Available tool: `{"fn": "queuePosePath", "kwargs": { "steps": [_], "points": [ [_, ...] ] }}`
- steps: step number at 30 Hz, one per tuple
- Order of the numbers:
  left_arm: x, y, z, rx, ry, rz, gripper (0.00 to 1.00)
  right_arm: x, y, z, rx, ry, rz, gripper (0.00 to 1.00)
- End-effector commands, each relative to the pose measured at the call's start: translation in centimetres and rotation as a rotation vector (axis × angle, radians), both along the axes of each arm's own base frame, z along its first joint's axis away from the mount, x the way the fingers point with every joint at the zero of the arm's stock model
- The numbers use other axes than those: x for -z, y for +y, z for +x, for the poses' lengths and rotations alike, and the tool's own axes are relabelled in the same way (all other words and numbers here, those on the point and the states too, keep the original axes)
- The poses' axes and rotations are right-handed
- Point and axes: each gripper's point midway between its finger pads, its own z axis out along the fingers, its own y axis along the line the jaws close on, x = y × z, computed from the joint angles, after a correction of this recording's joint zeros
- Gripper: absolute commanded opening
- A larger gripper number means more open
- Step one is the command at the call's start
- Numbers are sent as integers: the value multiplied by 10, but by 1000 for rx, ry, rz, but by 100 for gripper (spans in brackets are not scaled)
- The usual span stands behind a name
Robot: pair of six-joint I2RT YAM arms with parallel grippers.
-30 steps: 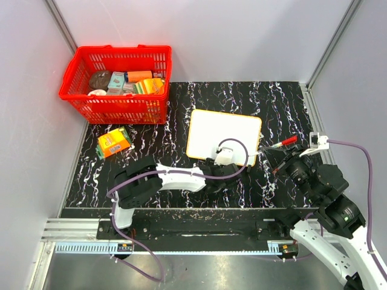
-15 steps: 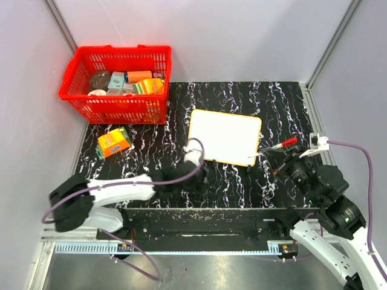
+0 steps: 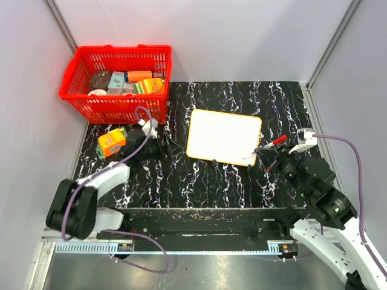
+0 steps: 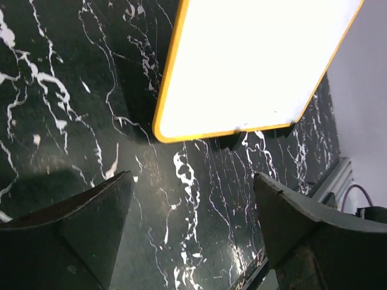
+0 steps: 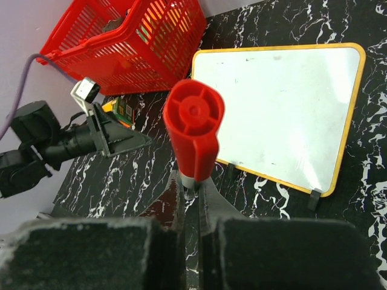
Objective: Write a sentence on the whiteboard
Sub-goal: Adjust the whiteboard at the center of the board.
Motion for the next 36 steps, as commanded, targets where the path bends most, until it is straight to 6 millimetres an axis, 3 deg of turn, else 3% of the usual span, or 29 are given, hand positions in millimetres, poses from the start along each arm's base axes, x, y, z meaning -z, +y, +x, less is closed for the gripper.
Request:
{"fn": "queuePosePath", "kwargs": {
  "steps": [1, 6, 13, 21, 31, 36],
  "points": [
    [-29, -20, 23, 178, -116, -151, 84, -11, 7, 3, -23, -36, 23, 0],
    [-22, -32, 51, 214, -161, -172, 84, -8, 7, 5, -21, -32, 10, 0],
    [30, -30, 84, 142, -97, -128, 85, -6, 8, 7, -22, -29, -8, 0],
    [34, -37, 104, 140, -111, -147, 84, -6, 6, 5, -20, -29, -5, 0],
    [38, -56, 102, 234, -107, -156, 74, -7, 5, 2, -22, -29, 5, 0],
    [43, -72, 91, 281, -83, -157, 70, -9, 5, 0, -28, -31, -1, 0]
  ]
}}
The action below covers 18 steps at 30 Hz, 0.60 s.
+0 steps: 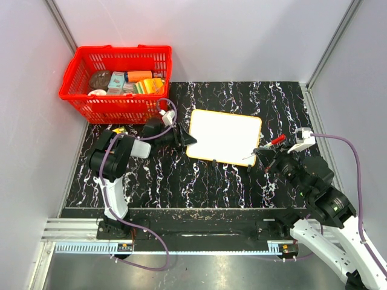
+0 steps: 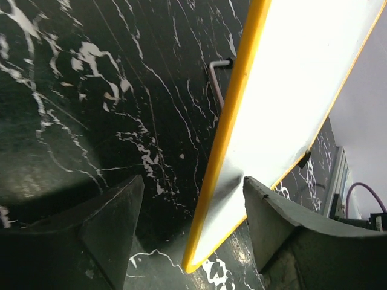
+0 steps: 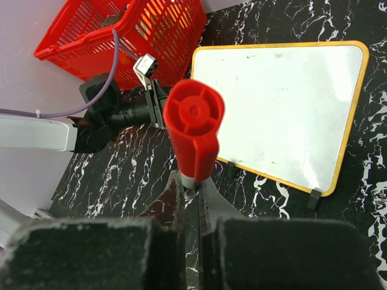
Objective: Write a sentence on the whiteboard
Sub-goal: Adjust the whiteboard at the center of the board.
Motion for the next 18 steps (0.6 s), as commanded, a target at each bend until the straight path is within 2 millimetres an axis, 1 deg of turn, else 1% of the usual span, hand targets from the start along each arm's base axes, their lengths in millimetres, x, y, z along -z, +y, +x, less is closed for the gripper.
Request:
{"fn": "queuePosePath", "kwargs": {
  "steps": [1, 2, 5, 9, 12, 18],
  "points": [
    [-15, -21, -4, 82, -69, -27, 69, -14, 0, -3, -13, -40, 15, 0],
    [-12, -23, -9, 89, -66, -29, 68, -15, -1, -4, -11, -43, 16, 0],
    [-14, -24, -18, 85, -60, -50, 66, -17, -3, -6, -10, -47, 19, 0],
    [-20, -26, -26, 87, -66, -60, 58, -16, -3, -7, -10, -44, 17, 0],
    [-20, -32, -34, 107, -71, -53, 51, -16, -3, -7, -11, -45, 19, 0],
    [-25, -41, -44, 145, -87, -93, 44, -17, -3, -9, -14, -44, 21, 0]
  ]
}}
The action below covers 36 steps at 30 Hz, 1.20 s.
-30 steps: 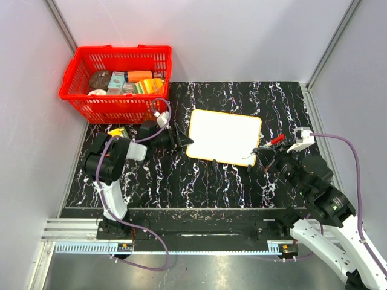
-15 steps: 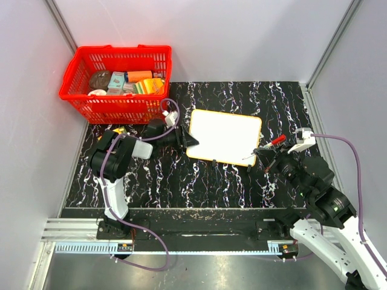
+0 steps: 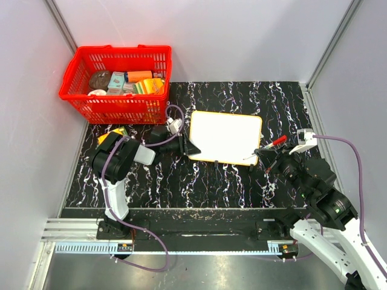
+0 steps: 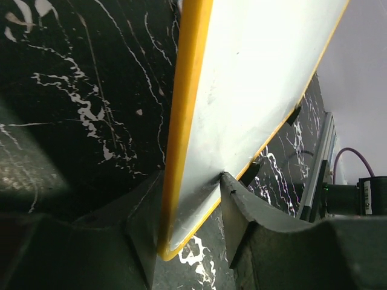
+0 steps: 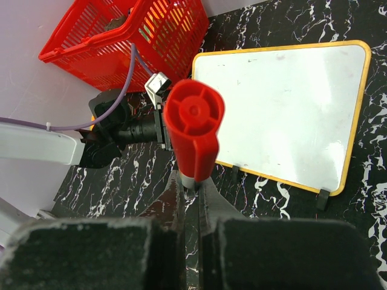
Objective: Write a sentence on the whiteboard
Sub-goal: Adjust the whiteboard at the center of the board.
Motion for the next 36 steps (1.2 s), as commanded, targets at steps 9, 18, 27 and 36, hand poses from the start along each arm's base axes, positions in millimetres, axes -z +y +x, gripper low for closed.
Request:
{"fn": "queuePosePath", "kwargs": {
  "steps": [9, 18, 27, 36],
  "points": [
    [-46, -27, -12, 89, -156, -117, 36, -13, -1, -4, -13, -29, 8, 0],
    [-61, -33, -15, 140, -205, -173, 0, -11, -1, -5, -13, -29, 7, 0],
    [-64, -40, -17, 197, -230, -231, 0, -10, -3, -5, -8, -28, 3, 0],
    [-68, -50, -15, 218, -272, -300, 0, -8, -2, -5, -10, -24, 1, 0]
  ]
}}
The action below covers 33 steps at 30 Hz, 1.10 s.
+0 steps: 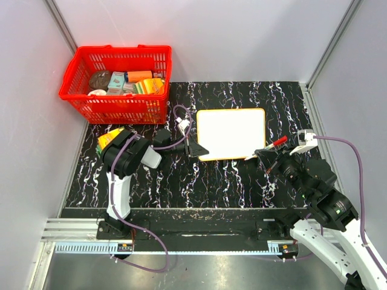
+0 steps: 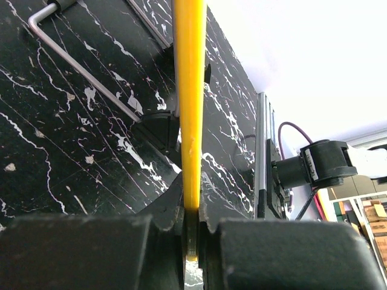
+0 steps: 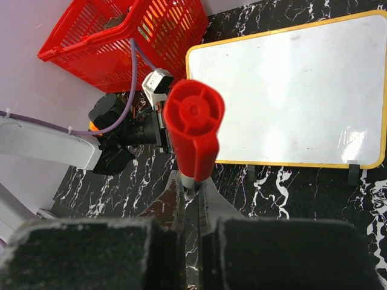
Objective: Write a sentence on the whiteboard
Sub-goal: Adjust the whiteboard at the center of the board.
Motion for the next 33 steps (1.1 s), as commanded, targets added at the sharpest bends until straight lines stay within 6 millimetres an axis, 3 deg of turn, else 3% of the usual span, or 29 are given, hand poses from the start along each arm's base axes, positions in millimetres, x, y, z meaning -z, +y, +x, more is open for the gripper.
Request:
{"fn": "queuePosePath", "kwargs": {
  "steps": [1, 9, 13, 20, 26, 30, 33],
  "points": [
    [-22, -13, 10, 23, -138, -39, 0, -8, -1, -3, -8, -24, 1, 0],
    [10, -18, 16, 2, -122, 83, 0, -6, -1, -3, -10, -22, -1, 0],
    [20, -20, 23, -13, -95, 104, 0, -8, -2, -4, -7, -26, -2, 0],
    [29, -20, 13, -16, -75, 184, 0, -5, -4, -4, 0, -22, -4, 0],
    [32, -17, 9, -46, -64, 222, 16, -5, -3, -5, -6, -23, -2, 0],
    [37, -14, 13, -72, -49, 252, 36, -6, -6, -6, 5, -29, -3, 0],
    [36, -10, 16, -99, -63, 270, 41, -6, -7, -7, 4, -26, -2, 0]
  ]
}}
